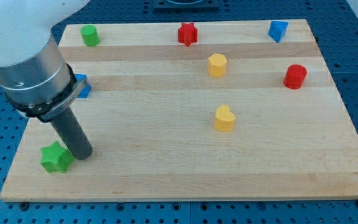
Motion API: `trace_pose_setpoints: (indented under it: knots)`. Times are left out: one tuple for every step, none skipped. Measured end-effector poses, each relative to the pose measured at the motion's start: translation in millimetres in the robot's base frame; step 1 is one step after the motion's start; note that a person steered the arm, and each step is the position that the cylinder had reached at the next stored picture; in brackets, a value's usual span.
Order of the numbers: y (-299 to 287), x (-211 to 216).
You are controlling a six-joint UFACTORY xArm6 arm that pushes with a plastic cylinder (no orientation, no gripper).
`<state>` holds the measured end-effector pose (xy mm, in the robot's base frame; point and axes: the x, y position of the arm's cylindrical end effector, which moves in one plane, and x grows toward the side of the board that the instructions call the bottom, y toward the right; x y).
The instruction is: Place your arm at the bottom right side of hexagon
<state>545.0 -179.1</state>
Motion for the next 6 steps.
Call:
trace_pose_setpoints:
  knots:
    - [20.8,-25.0]
    - [53.6,-53.2]
    - [97.0,-86.3]
    - [148.0,-108.9]
    - [199.7,-123.1]
    - [246.3,-132.7]
